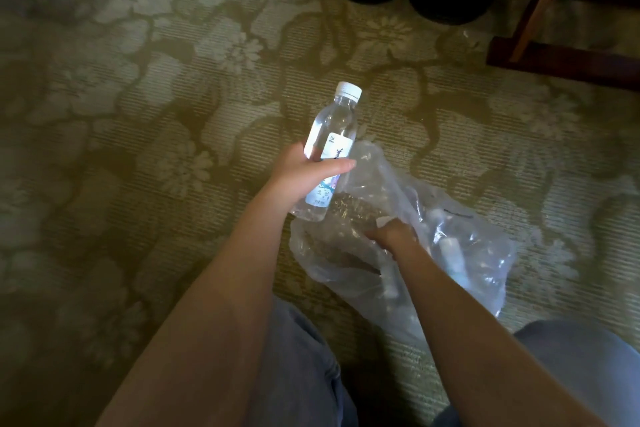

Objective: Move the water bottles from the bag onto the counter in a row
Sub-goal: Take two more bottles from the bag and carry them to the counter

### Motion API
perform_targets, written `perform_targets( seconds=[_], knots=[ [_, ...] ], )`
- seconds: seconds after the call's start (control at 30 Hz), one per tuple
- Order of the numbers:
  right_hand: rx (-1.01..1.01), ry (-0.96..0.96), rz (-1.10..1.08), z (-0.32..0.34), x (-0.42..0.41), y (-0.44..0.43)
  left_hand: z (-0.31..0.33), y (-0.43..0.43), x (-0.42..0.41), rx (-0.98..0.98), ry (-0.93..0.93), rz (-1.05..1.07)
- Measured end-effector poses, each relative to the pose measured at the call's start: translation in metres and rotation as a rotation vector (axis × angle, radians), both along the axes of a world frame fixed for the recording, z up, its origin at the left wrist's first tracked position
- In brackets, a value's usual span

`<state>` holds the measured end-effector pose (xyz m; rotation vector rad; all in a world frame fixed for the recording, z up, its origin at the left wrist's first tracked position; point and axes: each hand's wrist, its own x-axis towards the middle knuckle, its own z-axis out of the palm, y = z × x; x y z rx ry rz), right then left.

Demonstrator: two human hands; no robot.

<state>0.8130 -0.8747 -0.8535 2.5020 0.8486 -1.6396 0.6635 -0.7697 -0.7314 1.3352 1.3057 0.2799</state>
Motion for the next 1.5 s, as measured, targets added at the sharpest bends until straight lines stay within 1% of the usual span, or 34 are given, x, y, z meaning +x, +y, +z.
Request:
perform_targets(
  seconds=[0.07, 0.13, 0.2, 0.27, 0.33, 0.43, 0.5, 0.63, 0.77, 0.93, 1.07, 1.23, 1.33, 1.5],
  knots=[
    [0.023, 0.066, -0.094, -0.006, -0.003, 0.000, -0.001, 0.001, -0.005, -0.001, -0.001, 0.008],
    [0.112, 0.117, -0.158, -0.009, -0.005, -0.003, 0.000, 0.003, -0.008, -0.006, -0.009, 0.008],
    [0.203, 0.147, -0.095, -0.009, -0.009, -0.005, 0.001, 0.005, -0.011, -0.009, -0.020, 0.005],
    [0.302, 0.211, -0.089, -0.006, -0.012, -0.006, 0.003, 0.007, -0.012, -0.003, -0.026, 0.017],
    [0.388, 0.225, -0.062, 0.003, -0.012, -0.004, 0.007, 0.007, -0.014, 0.009, -0.030, 0.039],
    [0.516, 0.248, -0.082, 0.024, -0.010, -0.003, 0.013, 0.003, -0.017, 0.014, -0.050, 0.065],
    [0.598, 0.188, -0.087, 0.043, -0.012, -0.002, 0.019, -0.005, -0.021, 0.013, -0.053, 0.121],
    [0.758, 0.189, -0.215, 0.098, -0.023, -0.009, 0.049, -0.029, -0.031, 0.027, -0.069, 0.263],
    [0.836, 0.216, -0.357, 0.183, -0.028, -0.011, 0.108, -0.047, -0.039, -0.018, -0.087, 0.352],
    [0.917, 0.269, -0.426, 0.324, -0.034, -0.007, 0.227, -0.055, -0.043, -0.014, -0.120, 0.365],
    [0.976, 0.362, -0.415, 0.448, -0.041, -0.004, 0.346, -0.060, -0.047, 0.072, -0.146, 0.326],
    [1.064, 0.469, -0.398, 0.605, -0.056, 0.005, 0.481, -0.061, -0.066, 0.106, -0.104, 0.415],
    [1.099, 0.516, -0.416, 0.683, -0.071, 0.014, 0.550, -0.061, -0.081, 0.158, -0.112, 0.457],
    [1.171, 0.493, -0.399, 0.783, -0.110, 0.046, 0.642, -0.043, -0.120, 0.243, -0.129, 0.521]
  ],
)
